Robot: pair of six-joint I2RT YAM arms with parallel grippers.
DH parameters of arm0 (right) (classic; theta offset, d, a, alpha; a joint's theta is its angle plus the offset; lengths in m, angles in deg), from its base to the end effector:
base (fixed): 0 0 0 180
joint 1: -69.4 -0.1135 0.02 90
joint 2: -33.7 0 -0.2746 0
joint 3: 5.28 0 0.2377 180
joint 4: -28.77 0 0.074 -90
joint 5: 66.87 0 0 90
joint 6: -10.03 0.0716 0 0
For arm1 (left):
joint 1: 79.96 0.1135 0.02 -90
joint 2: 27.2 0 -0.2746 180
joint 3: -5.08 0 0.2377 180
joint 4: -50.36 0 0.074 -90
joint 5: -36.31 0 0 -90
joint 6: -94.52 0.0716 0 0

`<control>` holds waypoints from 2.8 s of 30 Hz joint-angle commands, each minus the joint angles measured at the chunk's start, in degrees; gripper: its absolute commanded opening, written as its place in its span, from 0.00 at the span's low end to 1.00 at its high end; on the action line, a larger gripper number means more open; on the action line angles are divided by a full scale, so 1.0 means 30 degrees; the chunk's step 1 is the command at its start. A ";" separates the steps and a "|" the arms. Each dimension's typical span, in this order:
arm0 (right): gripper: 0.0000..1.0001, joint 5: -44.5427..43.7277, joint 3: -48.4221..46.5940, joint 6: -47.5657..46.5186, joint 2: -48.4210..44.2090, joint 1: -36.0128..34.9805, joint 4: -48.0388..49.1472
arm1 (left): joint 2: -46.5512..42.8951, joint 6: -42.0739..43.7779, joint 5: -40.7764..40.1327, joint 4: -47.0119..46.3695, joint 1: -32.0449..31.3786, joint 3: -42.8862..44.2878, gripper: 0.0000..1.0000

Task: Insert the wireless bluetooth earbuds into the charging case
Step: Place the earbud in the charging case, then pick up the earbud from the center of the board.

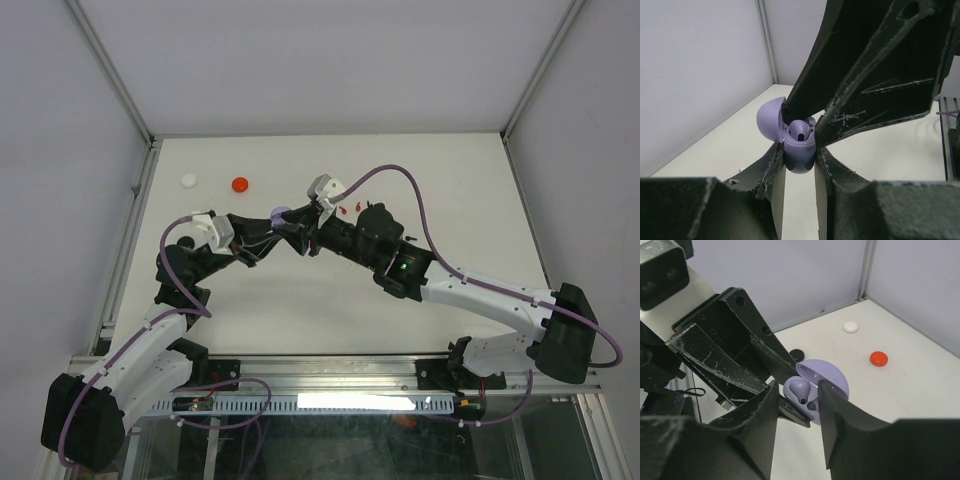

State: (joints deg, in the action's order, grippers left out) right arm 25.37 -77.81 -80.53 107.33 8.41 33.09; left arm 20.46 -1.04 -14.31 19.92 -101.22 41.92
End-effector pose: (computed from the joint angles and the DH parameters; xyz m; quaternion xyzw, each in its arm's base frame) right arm 0.1554 0.2861 0.3806 -0.3636 0.5828 0.3772 0.6211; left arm 0.1609 -0.1114 0.3153 0.3469 0.4999 -0.3673 0.7035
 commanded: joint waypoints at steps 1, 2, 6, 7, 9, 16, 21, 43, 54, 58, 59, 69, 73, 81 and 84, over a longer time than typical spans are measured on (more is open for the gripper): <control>0.45 -0.0789 -0.1074 -0.0161 -0.0619 -0.0133 -0.0452 | -0.0212 -0.0156 -0.0439 -0.0532 0.0157 0.0360 0.00; 0.47 -0.0866 -0.1199 -0.0154 -0.0692 -0.0161 -0.0699 | -0.0183 -0.0140 -0.0564 -0.0412 0.0166 0.0384 0.00; 0.53 -0.1116 -0.1857 -0.0191 -0.0967 -0.0134 -0.1992 | -0.0147 -0.0094 -0.0954 0.0053 0.0171 0.0553 0.00; 0.55 -0.1308 -0.2026 -0.0242 -0.1047 -0.0121 -0.2407 | -0.0127 -0.0085 -0.1130 0.0166 0.0171 0.0569 0.00; 0.57 -0.1791 -0.2322 -0.0444 -0.1289 -0.0097 -0.3229 | -0.0153 0.0020 -0.1487 0.0569 0.0174 0.0656 0.00; 0.62 -0.3737 -0.3561 -0.1069 -0.1471 0.0544 -0.7300 | -0.0241 0.0329 -0.3067 0.1864 0.0169 0.0940 0.00; 0.64 -0.3673 -0.3314 -0.0093 -0.1248 0.2484 -0.9636 | -0.0368 0.0462 -0.3618 0.2335 0.0162 0.1046 0.00; 0.64 0.1315 -0.1274 0.3736 0.4881 1.1952 -1.0348 | -0.0760 0.0975 -0.3798 0.3176 0.0146 0.1323 0.00; 0.64 0.2586 -0.3126 0.3571 0.8709 1.3331 -1.0300 | -0.0729 0.1092 -0.3576 0.3271 0.0155 0.1355 0.00; 0.65 0.2966 -0.3799 0.3529 0.9824 1.3555 -1.0485 | -0.0667 0.1071 -0.3414 0.3304 0.0169 0.1401 0.00; 0.65 0.3046 -0.3924 0.3526 1.0069 1.3562 -1.0585 | -0.0669 0.1079 -0.3401 0.3308 0.0171 0.1415 0.00; 0.65 0.3052 -0.3898 0.3655 1.0772 1.3563 -1.2024 | -0.0573 0.1005 -0.3227 0.3330 0.0169 0.1443 0.00; 0.65 0.3441 -0.3702 0.3697 1.0877 1.3563 -1.2557 | -0.0501 0.0994 -0.3209 0.3330 0.0152 0.1444 0.00; 0.65 0.4244 -0.3046 0.3648 1.0353 1.3379 -1.3479 | -0.0459 0.0946 -0.3108 0.3322 0.0160 0.1471 0.00; 0.64 0.4407 -0.2798 0.3654 1.0043 1.2965 -1.3577 | -0.0454 0.0909 -0.3080 0.3309 0.0146 0.1500 0.00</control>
State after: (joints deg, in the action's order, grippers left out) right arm 36.30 -87.45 -69.84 140.05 48.65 -5.55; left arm 19.28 1.04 -24.76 31.22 -101.22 43.99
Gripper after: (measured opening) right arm 0.648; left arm 0.254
